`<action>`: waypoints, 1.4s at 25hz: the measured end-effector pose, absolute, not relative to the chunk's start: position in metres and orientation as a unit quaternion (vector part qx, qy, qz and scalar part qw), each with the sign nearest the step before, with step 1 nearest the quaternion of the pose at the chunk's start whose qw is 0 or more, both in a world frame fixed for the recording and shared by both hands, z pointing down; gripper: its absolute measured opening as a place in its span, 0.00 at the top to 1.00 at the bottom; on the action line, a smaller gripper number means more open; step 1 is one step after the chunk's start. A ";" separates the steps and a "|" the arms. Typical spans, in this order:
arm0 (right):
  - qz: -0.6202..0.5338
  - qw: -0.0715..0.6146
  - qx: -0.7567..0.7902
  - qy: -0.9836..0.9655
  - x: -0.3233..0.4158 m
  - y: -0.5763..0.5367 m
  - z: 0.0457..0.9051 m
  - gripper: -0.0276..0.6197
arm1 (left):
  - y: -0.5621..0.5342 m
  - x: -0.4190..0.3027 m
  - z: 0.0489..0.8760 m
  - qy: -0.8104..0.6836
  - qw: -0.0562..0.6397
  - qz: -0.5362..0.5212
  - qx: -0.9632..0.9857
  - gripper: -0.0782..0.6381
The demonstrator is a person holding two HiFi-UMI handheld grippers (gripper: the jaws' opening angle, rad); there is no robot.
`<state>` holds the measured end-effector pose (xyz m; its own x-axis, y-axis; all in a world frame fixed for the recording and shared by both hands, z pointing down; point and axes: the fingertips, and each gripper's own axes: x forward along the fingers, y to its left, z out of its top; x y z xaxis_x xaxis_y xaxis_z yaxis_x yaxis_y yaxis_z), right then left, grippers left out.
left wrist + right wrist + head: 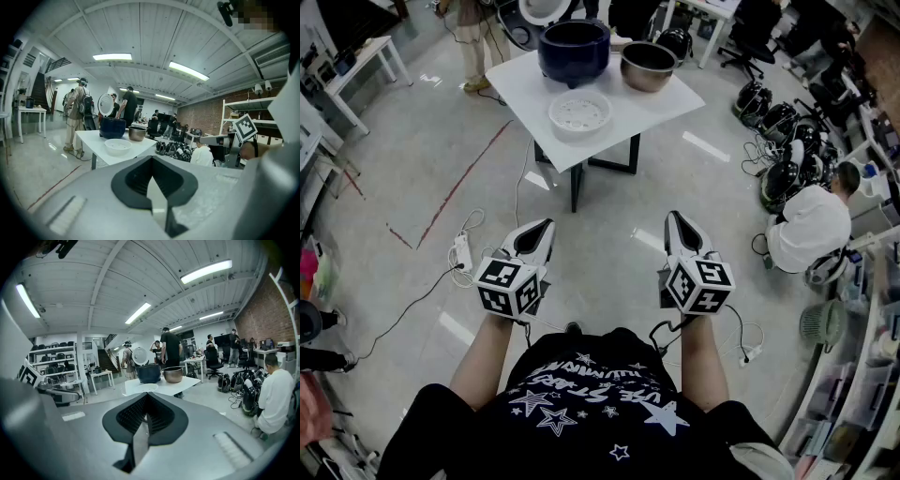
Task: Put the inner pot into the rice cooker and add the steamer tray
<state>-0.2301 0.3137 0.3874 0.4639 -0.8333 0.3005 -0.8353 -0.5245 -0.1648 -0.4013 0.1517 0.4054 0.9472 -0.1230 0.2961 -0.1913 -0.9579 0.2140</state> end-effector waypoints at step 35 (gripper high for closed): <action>0.235 -0.015 0.806 -0.543 -0.077 0.243 0.447 0.35 | 0.112 -0.260 0.454 -0.134 0.145 0.157 0.968 0.32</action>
